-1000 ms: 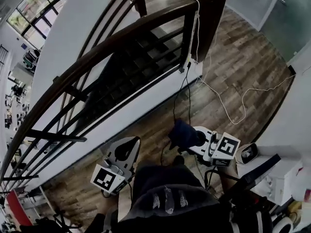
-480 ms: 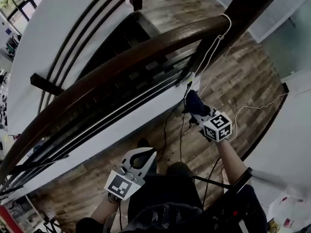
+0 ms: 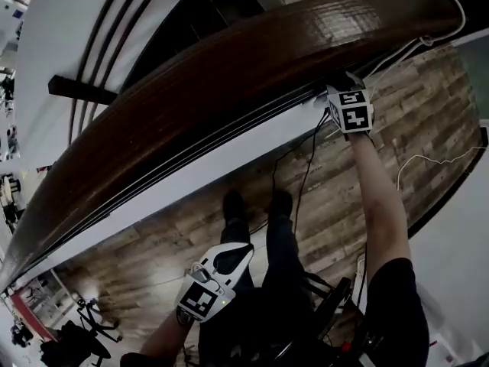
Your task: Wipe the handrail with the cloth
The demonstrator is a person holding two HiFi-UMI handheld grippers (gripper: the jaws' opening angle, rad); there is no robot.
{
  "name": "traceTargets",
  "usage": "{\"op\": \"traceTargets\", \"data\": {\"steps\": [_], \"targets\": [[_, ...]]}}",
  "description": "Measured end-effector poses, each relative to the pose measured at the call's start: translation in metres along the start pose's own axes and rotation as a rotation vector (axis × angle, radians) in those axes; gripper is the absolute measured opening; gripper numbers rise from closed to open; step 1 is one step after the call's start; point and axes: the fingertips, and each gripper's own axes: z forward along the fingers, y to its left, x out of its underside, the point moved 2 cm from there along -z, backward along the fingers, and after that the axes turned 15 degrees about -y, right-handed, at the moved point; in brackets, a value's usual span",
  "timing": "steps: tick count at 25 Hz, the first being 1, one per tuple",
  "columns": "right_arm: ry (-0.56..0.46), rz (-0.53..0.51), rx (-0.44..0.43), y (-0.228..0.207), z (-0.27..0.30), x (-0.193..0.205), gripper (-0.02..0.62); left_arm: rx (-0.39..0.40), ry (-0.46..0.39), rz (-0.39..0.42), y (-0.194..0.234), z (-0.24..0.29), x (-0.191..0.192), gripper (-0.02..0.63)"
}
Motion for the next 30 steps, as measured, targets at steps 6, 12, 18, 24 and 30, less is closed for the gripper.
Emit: {"op": "traceTargets", "data": {"steps": [6,12,18,24,30], "targets": [[-0.059,0.003,0.001,-0.003,0.020,0.001,0.067,-0.138,-0.053,-0.070,-0.002,0.032,-0.008,0.006],[-0.054,0.022,-0.053,0.057,0.004,0.000,0.067,-0.244,-0.048,-0.059,0.000,0.007,-0.012,0.006],[-0.020,0.013,-0.109,0.171,0.000,-0.022,0.066,-0.323,-0.105,-0.049,0.009,-0.087,0.013,0.006],[0.027,-0.053,-0.112,0.308,-0.001,-0.060,0.066,-0.379,-0.150,-0.075,0.035,-0.229,0.050,0.006],[0.008,-0.057,-0.213,0.477,0.005,-0.095,0.066,-0.564,-0.152,-0.070,0.084,-0.370,0.070,0.006]]}}
